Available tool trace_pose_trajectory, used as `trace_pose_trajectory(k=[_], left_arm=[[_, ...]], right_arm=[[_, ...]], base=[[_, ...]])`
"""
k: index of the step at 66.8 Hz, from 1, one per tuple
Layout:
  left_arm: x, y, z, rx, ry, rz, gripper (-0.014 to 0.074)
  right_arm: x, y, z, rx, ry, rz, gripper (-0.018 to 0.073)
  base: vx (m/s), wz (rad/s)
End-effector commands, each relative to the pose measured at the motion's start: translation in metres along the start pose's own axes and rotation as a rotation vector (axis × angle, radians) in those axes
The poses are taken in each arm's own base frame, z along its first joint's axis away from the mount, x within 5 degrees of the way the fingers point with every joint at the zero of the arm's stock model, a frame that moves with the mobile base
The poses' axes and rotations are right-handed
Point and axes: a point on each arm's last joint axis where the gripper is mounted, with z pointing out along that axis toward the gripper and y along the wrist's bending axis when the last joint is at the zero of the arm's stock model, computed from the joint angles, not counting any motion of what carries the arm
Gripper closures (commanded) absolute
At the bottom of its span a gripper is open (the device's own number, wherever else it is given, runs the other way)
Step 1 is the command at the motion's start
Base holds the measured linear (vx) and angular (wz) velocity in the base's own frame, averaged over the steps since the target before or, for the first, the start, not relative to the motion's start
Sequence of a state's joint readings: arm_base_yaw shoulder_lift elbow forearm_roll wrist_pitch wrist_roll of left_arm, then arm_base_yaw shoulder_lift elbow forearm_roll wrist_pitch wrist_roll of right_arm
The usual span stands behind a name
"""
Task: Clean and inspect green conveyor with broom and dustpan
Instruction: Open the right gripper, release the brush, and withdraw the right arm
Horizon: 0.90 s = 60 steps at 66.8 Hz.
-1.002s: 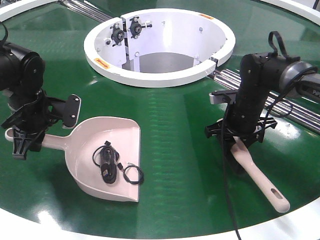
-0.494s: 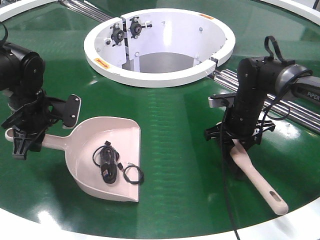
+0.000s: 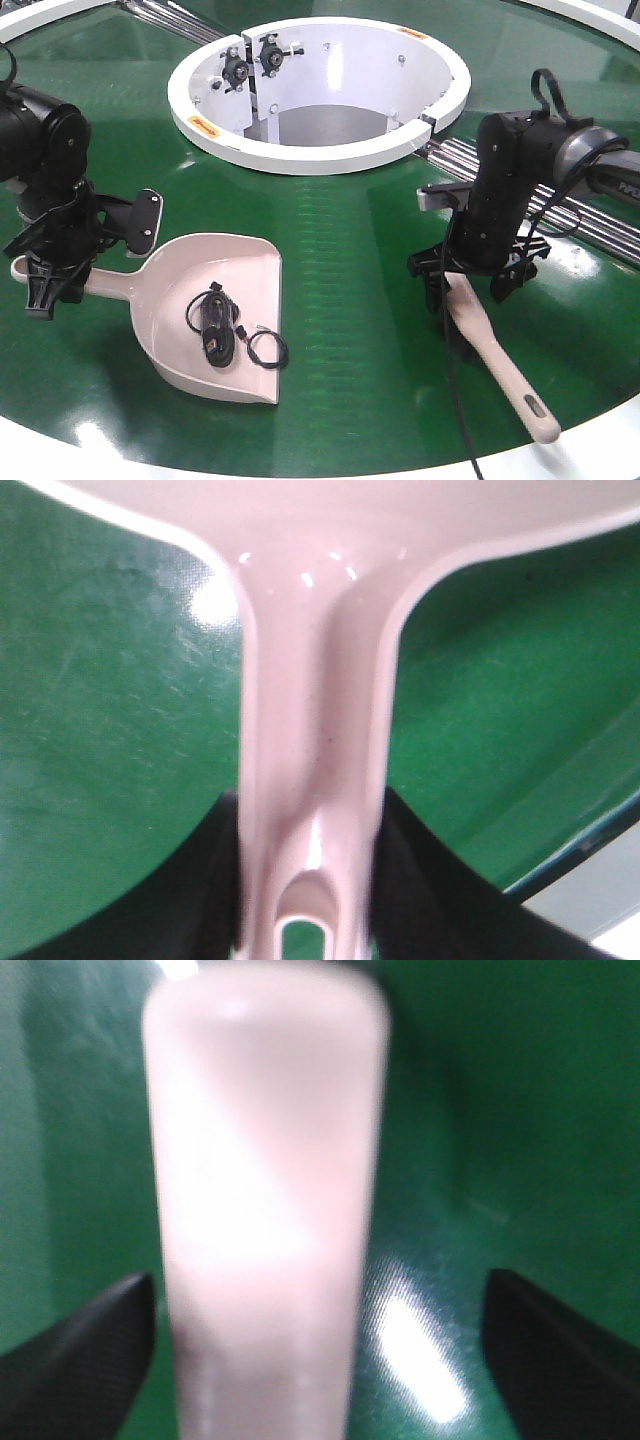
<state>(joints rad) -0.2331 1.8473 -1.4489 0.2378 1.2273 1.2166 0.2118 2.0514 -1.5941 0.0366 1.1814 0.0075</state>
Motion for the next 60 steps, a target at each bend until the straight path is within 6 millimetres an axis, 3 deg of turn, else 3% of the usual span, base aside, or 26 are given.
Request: trace_pose_trajectory(k=[1,10,21,39,51,60], left_arm=[[0.003,-0.003,-0.025,-0.039,-0.021,-0.024,0.0604],[0.003,-0.003,-0.025,-0.039,-0.021,-0.024,0.0604],[0.003,-0.003,-0.025,-0.039,-0.021,-0.024,0.0604],[0.003,-0.003,-0.025,-0.039,-0.021,-0.024,0.0604],[0.003,-0.003,-0.025,-0.039,-0.021,-0.024,0.0604],[0.003,-0.003,-0.025,-0.039,-0.021,-0.024,0.0604]], right_arm=[[0.001,-0.001,-0.052,0.003,-0.197,-0.008,-0.0171],[0.012,0.000,-0.082,-0.007,-0.419,-0.005,-0.0159],[0.049,-0.001,-0.110,-0.002,-0.631,-0.014,-0.0120],[0.123,-0.002,-0.122,0.002,-0.820,-0.023,-0.0008],[0.171,-0.003,-0.117,-0.002,-0.966,-0.016,0.0145],[0.198,-0.003,-0.113,-0.008,-1.037,-0.013,0.0365]], base=[[0.00,0.00],[0.00,0.00],[0.00,0.00],[0.00,0.00],[0.00,0.00],[0.00,0.00]])
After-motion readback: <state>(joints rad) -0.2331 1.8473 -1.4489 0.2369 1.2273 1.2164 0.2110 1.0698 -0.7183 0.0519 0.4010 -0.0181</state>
